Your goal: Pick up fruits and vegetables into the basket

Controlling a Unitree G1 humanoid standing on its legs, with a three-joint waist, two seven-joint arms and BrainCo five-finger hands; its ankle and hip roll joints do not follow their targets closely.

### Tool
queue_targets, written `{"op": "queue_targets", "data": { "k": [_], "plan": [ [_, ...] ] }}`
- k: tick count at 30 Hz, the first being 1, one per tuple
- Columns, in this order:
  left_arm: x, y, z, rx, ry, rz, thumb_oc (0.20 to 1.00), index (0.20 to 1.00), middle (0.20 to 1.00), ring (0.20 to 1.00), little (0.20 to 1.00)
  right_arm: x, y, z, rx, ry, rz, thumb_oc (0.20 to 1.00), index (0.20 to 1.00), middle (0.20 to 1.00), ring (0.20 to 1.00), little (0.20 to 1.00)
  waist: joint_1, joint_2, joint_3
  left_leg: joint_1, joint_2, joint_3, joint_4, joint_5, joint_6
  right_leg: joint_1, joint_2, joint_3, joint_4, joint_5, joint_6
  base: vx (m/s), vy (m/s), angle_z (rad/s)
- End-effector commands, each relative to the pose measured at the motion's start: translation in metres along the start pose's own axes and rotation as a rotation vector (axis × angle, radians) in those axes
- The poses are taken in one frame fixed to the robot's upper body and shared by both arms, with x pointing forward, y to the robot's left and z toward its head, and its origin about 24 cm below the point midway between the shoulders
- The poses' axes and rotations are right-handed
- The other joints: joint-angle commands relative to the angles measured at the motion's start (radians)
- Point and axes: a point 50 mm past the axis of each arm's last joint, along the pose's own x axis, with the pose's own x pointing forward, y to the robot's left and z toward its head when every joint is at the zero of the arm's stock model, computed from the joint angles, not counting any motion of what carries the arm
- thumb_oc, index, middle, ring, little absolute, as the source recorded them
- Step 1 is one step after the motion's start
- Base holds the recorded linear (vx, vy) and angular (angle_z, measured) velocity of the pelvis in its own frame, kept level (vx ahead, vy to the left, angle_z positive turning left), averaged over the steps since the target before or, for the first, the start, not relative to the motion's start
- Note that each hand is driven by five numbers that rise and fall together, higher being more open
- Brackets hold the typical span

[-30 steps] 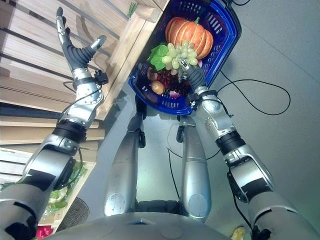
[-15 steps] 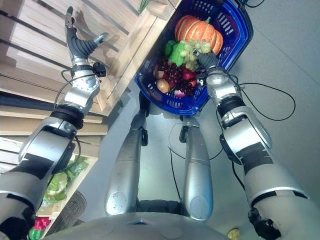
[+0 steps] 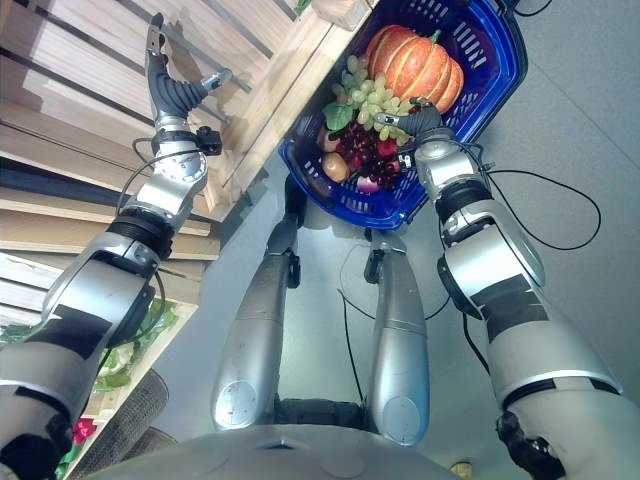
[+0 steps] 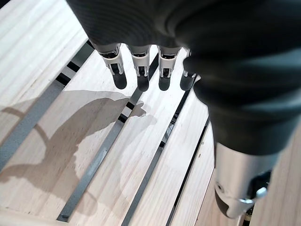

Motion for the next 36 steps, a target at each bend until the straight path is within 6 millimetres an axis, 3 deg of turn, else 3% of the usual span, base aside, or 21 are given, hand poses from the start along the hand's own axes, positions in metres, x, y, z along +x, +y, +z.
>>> {"op": "queue_targets", "data": {
  "k": [1, 8, 10, 13, 14, 16, 17, 19, 21, 27, 36],
  "plan": [
    [-0.002, -0.004, 0.003, -0.049, -0.013, 0.002, 1.0, 1.0, 1.0, 1.0, 1.0, 0.001, -0.017, -0.009, -0.038, -0.008, -0.083, 1.0, 1.0, 1.0, 1.0, 1.0, -0.02, 0.076, -0.025, 0.038, -0.022, -0.005, 0.092, -0.093, 0.014, 0.117, 0.021, 0.008, -0.106, 0.047, 0.082, 0.0, 0.0, 0.0],
    [-0.036, 0.001, -0.044, 0.049, 0.109, -0.101, 1.0, 1.0, 1.0, 1.0, 1.0, -0.004, -0.02, -0.042, -0.065, -0.053, -0.139, 1.0, 1.0, 1.0, 1.0, 1.0, -0.022, 0.073, -0.025, 0.225, -0.024, 0.003, 0.02, -0.089, 0.01, 0.296, 0.003, 0.015, -0.183, 0.066, 0.1, 0.02, 0.049, -0.02],
    [-0.058, 0.009, -0.07, 0.087, 0.184, -0.149, 1.0, 1.0, 1.0, 1.0, 1.0, -0.01, -0.021, -0.068, -0.055, -0.038, -0.136, 1.0, 1.0, 1.0, 1.0, 1.0, -0.021, 0.066, -0.034, 0.328, -0.022, 0.005, -0.03, -0.085, 0.009, 0.401, -0.009, 0.014, -0.235, 0.078, 0.109, 0.07, 0.02, -0.04],
    [-0.094, 0.017, -0.102, 0.116, 0.296, -0.215, 1.0, 1.0, 1.0, 1.0, 1.0, -0.023, -0.014, -0.11, -0.035, 0.017, -0.114, 1.0, 1.0, 1.0, 1.0, 1.0, -0.02, 0.052, -0.098, 0.41, -0.015, 0.012, -0.091, -0.08, 0.009, 0.492, -0.023, 0.011, -0.303, 0.096, 0.12, 0.14, -0.026, 0.01],
    [-0.116, 0.022, -0.118, 0.133, 0.366, -0.263, 1.0, 1.0, 1.0, 1.0, 1.0, -0.034, -0.009, -0.136, -0.036, 0.065, -0.097, 1.0, 1.0, 1.0, 1.0, 1.0, -0.021, 0.045, -0.134, 0.464, -0.011, 0.016, -0.125, -0.082, 0.009, 0.552, -0.029, 0.011, -0.341, 0.101, 0.125, 0.18, -0.047, 0.0],
    [-0.133, 0.023, -0.128, 0.158, 0.41, -0.302, 1.0, 1.0, 1.0, 1.0, 1.0, -0.042, -0.006, -0.153, -0.028, 0.096, -0.092, 1.0, 1.0, 1.0, 1.0, 1.0, -0.021, 0.04, -0.164, 0.492, -0.008, 0.018, -0.148, -0.078, 0.009, 0.59, -0.032, 0.005, -0.373, 0.11, 0.128, 0.17, -0.043, 0.02],
    [-0.158, 0.028, -0.143, 0.189, 0.481, -0.361, 1.0, 1.0, 1.0, 1.0, 1.0, -0.056, -0.004, -0.181, -0.019, 0.159, -0.069, 1.0, 1.0, 1.0, 1.0, 1.0, -0.023, 0.033, -0.206, 0.542, -0.005, 0.019, -0.175, -0.08, 0.01, 0.646, -0.03, 0.003, -0.405, 0.114, 0.129, 0.15, -0.042, 0.05],
    [-0.175, 0.032, -0.152, 0.206, 0.533, -0.404, 1.0, 1.0, 1.0, 1.0, 1.0, -0.066, -0.006, -0.199, -0.019, 0.199, -0.064, 1.0, 1.0, 1.0, 1.0, 1.0, -0.024, 0.031, -0.232, 0.577, -0.003, 0.023, -0.192, -0.081, 0.01, 0.686, -0.03, 0.0, -0.428, 0.117, 0.131, 0.17, -0.036, 0.09],
    [-0.208, 0.041, -0.167, 0.227, 0.63, -0.474, 1.0, 1.0, 1.0, 1.0, 1.0, -0.088, -0.007, -0.234, -0.014, 0.285, -0.044, 1.0, 1.0, 1.0, 1.0, 1.0, -0.023, 0.03, -0.279, 0.628, 0.001, 0.027, -0.212, -0.085, 0.012, 0.742, -0.027, 0.0, -0.454, 0.118, 0.132, 0.2, -0.03, 0.04],
    [-0.291, 0.073, -0.193, 0.234, 0.911, -0.593, 1.0, 1.0, 1.0, 1.0, 1.0, -0.151, 0.003, -0.309, -0.025, 0.53, 0.014, 1.0, 1.0, 1.0, 1.0, 1.0, -0.022, 0.025, -0.4, 0.739, 0.013, 0.035, -0.238, -0.101, 0.02, 0.852, -0.024, 0.001, -0.489, 0.115, 0.136, 0.21, -0.035, 0.02],
    [-0.367, 0.092, -0.203, 0.2, 1.237, -0.736, 1.0, 1.0, 1.0, 1.0, 1.0, -0.221, 0.019, -0.367, -0.03, 0.858, 0.131, 1.0, 1.0, 1.0, 1.0, 1.0, -0.033, 0.021, -0.459, 0.825, 0.037, 0.059, -0.289, -0.109, 0.012, 0.94, -0.027, -0.009, -0.542, 0.117, 0.15, 0.08, -0.02, 0.03]
  ]
}}
